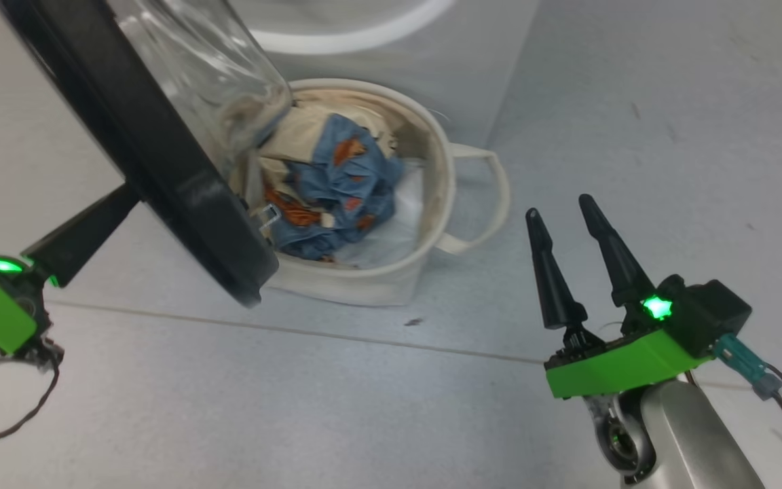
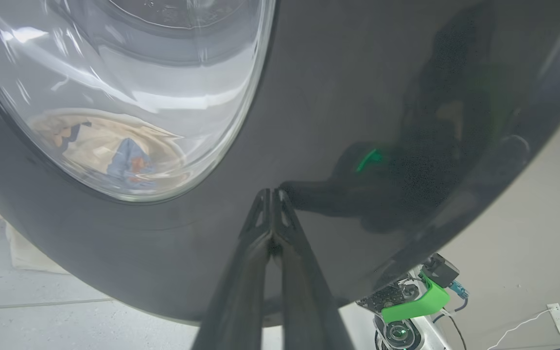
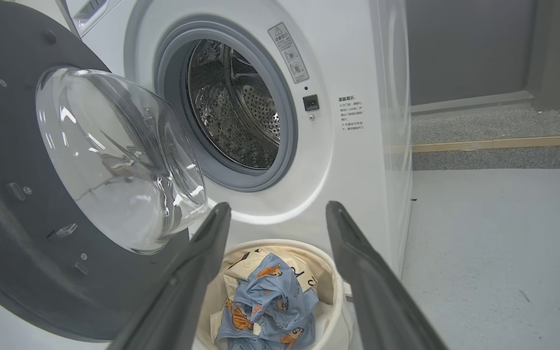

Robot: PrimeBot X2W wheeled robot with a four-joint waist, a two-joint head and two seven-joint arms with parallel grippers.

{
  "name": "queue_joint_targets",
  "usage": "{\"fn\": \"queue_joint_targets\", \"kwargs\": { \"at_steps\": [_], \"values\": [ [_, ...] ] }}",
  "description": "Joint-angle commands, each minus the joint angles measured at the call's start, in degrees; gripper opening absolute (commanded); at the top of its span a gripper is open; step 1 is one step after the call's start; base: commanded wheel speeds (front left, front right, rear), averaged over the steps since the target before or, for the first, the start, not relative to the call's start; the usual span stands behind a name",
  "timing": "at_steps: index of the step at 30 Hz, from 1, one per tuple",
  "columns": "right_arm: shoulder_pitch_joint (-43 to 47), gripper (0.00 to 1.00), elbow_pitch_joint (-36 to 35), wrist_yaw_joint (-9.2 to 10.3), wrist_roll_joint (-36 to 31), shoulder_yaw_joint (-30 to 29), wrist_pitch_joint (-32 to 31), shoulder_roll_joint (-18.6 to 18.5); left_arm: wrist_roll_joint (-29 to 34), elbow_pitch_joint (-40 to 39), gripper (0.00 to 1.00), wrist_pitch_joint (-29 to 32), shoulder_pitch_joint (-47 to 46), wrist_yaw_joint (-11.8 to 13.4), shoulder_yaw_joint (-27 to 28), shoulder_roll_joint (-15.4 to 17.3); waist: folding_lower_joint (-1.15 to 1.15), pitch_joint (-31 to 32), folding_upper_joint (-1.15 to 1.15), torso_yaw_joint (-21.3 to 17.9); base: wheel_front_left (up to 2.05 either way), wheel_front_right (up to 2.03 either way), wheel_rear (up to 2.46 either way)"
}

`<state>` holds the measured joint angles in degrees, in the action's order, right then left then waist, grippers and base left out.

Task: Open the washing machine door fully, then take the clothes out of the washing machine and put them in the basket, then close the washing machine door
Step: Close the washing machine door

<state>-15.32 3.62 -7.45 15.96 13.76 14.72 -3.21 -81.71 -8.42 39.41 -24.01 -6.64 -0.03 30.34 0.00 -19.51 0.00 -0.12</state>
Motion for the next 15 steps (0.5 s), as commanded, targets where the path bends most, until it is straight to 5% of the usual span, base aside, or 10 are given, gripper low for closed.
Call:
{"fn": "queue_joint_targets", "kwargs": {
  "at_steps": [1,15],
  "values": [
    [-1.15,1.00,-2.23,-0.03,0.76,0.73,0.28,0.34,0.52,-1.43,0.00,-0.35,-3.26,-0.70,2.28,2.77,0.00,-1.69,0.00,-2.88,0.00,0.00,0.00],
    [-2.35,1.00,-3.26,-0.03,3.58,-0.01,0.28,0.34,2.03,-1.56,0.00,-1.76,-8.46,-0.82,-0.58,1.82,0.00,-4.54,0.00,-10.08,0.00,0.00,0.00]
  ]
}}
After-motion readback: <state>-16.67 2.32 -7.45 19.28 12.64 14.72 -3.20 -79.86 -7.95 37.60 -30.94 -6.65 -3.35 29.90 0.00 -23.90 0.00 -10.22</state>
